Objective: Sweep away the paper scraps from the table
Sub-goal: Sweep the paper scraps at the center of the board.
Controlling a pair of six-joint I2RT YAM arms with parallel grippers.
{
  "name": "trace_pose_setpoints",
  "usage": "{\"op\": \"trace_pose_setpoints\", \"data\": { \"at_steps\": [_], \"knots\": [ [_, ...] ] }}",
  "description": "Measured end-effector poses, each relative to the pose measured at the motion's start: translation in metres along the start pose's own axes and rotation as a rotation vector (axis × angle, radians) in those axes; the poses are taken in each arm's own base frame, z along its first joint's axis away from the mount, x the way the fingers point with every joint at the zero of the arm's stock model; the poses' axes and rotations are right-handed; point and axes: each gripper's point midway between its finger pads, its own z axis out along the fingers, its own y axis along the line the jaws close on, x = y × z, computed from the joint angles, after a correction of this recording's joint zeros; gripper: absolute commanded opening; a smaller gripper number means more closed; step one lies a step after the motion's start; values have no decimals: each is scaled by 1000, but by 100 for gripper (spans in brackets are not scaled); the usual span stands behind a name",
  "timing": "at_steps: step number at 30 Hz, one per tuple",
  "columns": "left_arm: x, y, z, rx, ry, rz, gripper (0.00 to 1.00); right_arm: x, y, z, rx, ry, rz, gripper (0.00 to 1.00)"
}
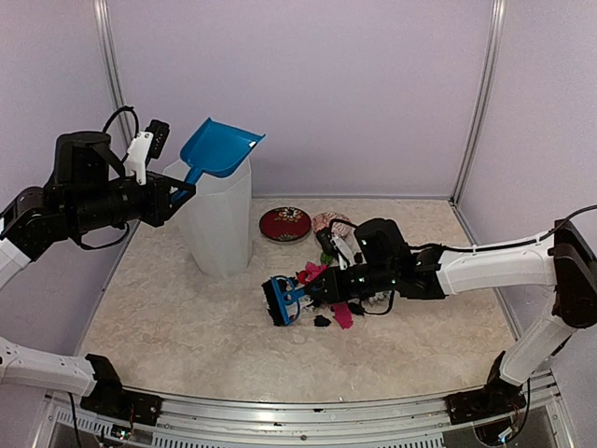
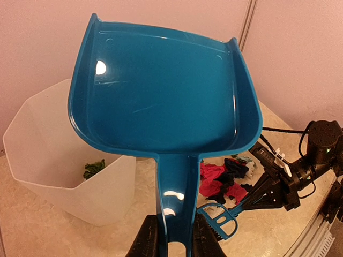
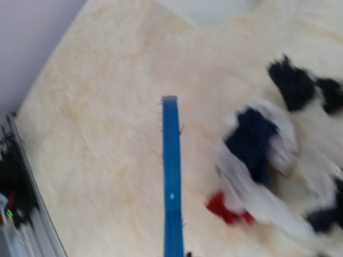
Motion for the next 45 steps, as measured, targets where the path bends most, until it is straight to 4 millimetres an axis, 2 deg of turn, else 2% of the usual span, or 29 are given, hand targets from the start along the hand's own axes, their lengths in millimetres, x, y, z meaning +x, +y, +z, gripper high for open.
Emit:
{"op": "trace_pose_setpoints", "data": {
  "at_steps": [5, 8, 17, 25, 30, 35, 40, 45],
  "knots": [
    [8, -2, -2, 17, 11, 3, 0, -23, 10, 24, -36, -40, 74, 0],
    [12, -5, -4, 34, 15, 5, 0, -32, 7, 38, -30, -67, 144, 0],
    [20, -7, -8, 53, 21, 13, 0, -39, -15, 81, 14, -91, 354, 0],
    [14, -7, -22, 71, -14, 13, 0, -35, -45, 97, 57, -89, 490, 0],
    [15, -9, -26, 86, -18, 12, 0, -42, -67, 92, 81, -116, 548, 0],
    [18, -11, -26, 99, -14, 13, 0, -28, -96, 78, 133, -117, 599, 0],
    [22, -15, -24, 122, 0, 14, 0, -20, -112, 44, 163, -146, 640, 0],
    [26, -19, -21, 141, 17, 16, 0, -11, -131, -2, 219, -200, 672, 0]
  ]
}}
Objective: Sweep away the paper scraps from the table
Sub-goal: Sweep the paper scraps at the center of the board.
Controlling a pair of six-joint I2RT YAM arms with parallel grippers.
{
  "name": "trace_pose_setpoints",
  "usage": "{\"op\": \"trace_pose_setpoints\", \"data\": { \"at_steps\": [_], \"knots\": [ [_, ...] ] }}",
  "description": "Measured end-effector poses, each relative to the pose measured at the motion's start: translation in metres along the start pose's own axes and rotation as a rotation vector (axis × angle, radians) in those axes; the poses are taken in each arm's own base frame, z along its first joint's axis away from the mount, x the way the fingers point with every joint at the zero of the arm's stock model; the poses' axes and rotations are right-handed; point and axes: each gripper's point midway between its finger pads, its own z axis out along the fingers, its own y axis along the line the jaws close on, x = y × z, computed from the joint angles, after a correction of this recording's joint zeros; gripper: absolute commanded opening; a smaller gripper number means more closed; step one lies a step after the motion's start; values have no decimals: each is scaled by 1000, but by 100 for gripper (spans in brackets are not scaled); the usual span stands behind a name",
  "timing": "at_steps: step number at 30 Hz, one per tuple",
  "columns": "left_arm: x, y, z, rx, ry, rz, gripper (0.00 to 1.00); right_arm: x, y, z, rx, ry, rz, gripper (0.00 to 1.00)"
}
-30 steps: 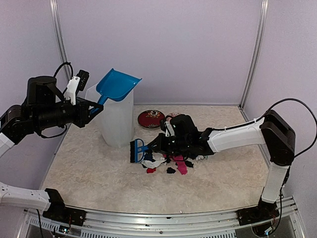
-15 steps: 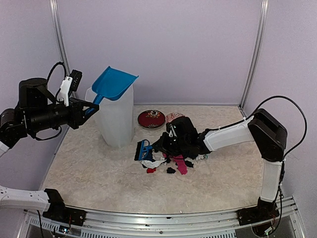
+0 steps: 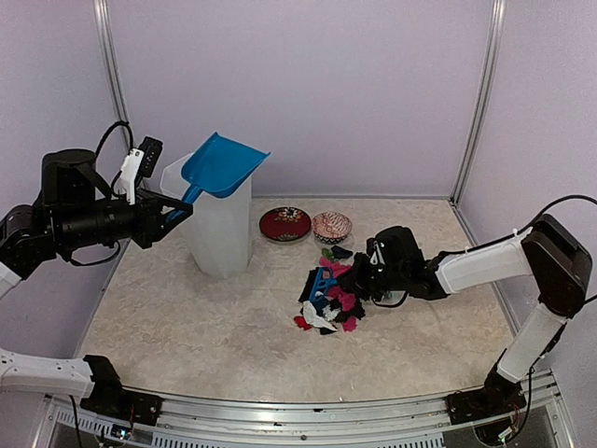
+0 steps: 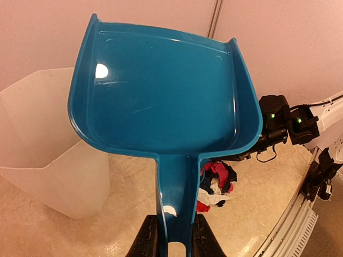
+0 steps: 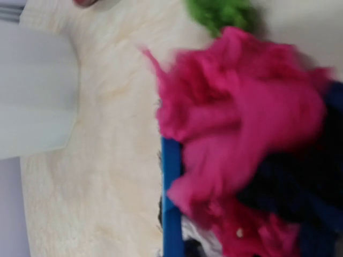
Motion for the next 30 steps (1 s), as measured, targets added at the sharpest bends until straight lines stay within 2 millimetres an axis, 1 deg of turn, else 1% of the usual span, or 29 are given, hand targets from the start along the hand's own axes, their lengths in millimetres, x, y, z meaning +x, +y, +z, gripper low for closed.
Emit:
{"op": "trace_pose_setpoints", "data": {
  "at_steps": [3, 6, 9, 16, 21, 26, 30],
  "knots": [
    [1, -1, 2, 6, 7, 1, 0, -5, -14, -24, 23, -32, 16, 0],
    [3, -3, 5, 13, 17, 2, 0, -10, -23, -45, 41, -62, 26, 0],
    [7, -5, 12, 21, 36, 3, 0, -16, -24, -67, 49, -97, 26, 0],
    [12, -11, 29, 43, 61, 7, 0, -27, -3, -111, 24, -166, -44, 0],
    [15, -18, 41, 62, 76, 12, 0, -38, 13, -135, 27, -214, -110, 0],
    [23, -25, 54, 81, 110, 19, 0, -64, 38, -164, 38, -318, -239, 0],
    [29, -30, 60, 90, 133, 26, 0, -87, 56, -180, 68, -403, -387, 0]
  ]
}}
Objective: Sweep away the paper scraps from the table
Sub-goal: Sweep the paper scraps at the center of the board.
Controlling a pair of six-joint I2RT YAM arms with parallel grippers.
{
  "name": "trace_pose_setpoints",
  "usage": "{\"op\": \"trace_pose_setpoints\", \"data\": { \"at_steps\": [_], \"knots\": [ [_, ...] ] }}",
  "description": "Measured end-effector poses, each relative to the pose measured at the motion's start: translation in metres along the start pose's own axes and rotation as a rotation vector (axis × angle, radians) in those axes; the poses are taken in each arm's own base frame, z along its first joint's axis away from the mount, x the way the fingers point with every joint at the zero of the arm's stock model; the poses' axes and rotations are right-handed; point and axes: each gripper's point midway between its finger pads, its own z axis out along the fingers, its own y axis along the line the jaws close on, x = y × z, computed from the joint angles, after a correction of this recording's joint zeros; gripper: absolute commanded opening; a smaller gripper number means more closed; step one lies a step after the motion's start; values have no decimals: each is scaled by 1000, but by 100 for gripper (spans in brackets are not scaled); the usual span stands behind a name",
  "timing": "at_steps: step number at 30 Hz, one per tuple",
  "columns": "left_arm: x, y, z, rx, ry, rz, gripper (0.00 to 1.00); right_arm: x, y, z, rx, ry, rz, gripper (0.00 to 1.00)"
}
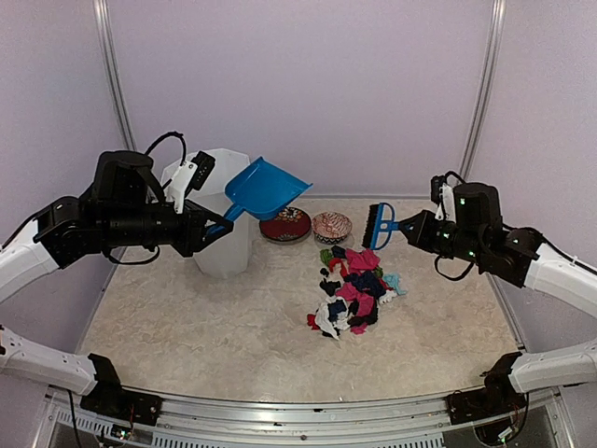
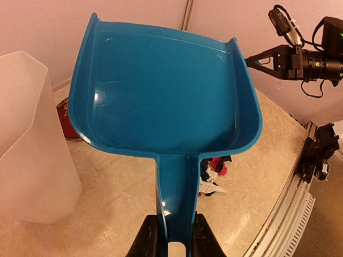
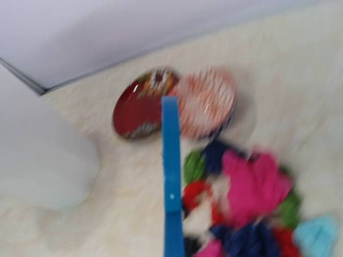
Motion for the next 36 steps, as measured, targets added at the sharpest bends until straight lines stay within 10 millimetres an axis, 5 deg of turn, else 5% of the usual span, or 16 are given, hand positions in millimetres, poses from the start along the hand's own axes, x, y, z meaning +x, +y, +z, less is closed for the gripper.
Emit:
{"op": "trace_pose_setpoints", "data": {
  "at_steps": [5, 12, 21, 36],
  "knots": [
    [4, -7, 4, 16, 14, 8, 0, -26, -4, 3, 75, -70, -259, 0],
    [8, -16, 6, 38, 29, 19, 0, -24, -29, 23, 214, -67, -626, 0],
    [18, -30, 5, 76, 63, 35, 0, 24, -72, 65, 291, 81, -1059, 0],
    [35, -25, -7, 62, 84, 25, 0, 69, -86, 126, 205, 215, -1460, 0]
  ]
}}
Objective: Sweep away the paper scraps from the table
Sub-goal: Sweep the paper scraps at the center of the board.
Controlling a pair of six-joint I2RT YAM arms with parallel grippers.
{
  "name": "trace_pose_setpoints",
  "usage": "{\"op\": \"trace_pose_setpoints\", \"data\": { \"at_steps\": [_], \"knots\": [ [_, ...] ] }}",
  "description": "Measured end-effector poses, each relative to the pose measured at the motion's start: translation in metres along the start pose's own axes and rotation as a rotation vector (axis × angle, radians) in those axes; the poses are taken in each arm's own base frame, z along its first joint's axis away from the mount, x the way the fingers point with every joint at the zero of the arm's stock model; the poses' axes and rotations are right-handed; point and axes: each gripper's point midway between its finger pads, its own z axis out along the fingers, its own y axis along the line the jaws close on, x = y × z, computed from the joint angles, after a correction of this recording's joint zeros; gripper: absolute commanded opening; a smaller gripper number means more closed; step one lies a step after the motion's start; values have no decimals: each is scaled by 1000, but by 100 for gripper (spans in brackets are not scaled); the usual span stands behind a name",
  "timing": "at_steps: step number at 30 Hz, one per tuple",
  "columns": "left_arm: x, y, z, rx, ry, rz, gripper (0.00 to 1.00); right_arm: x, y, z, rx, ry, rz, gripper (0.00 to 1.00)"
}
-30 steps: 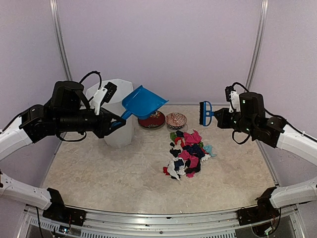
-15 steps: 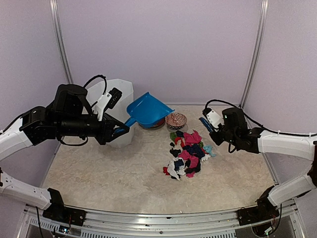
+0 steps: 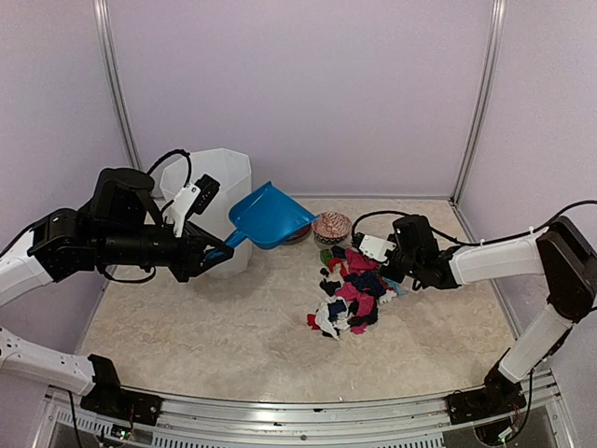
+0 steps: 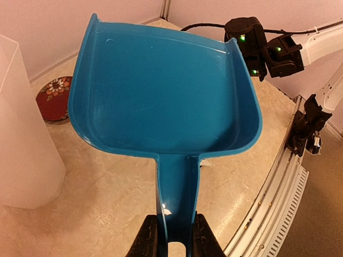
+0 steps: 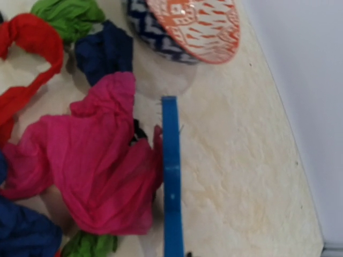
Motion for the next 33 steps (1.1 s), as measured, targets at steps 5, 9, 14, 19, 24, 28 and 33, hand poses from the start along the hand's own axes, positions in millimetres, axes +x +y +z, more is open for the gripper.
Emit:
{"op": "trace_pose_setpoints", "data": {
  "at_steps": [5, 9, 14, 19, 24, 28, 33],
  "knots": [
    [3, 0, -3, 1, -3, -9, 0, -4, 6, 15, -15, -9, -79, 0],
    [10, 1, -2, 0, 9, -17, 0, -13, 13, 21, -42, -38, -117, 0],
    [19, 2, 0, 2, 27, -32, 0, -31, 26, 21, -80, -96, -159, 0],
    [29, 0, 4, 10, 50, -50, 0, -53, 46, 15, -129, -165, -200, 0],
    [45, -5, 9, 22, 91, -68, 0, -68, 64, 8, -171, -220, -235, 0],
    [58, -7, 14, 24, 122, -87, 0, -67, 81, -2, -207, -243, -255, 0],
    [73, -11, 17, 35, 158, -109, 0, -69, 91, -29, -229, -288, -261, 0]
  ]
}}
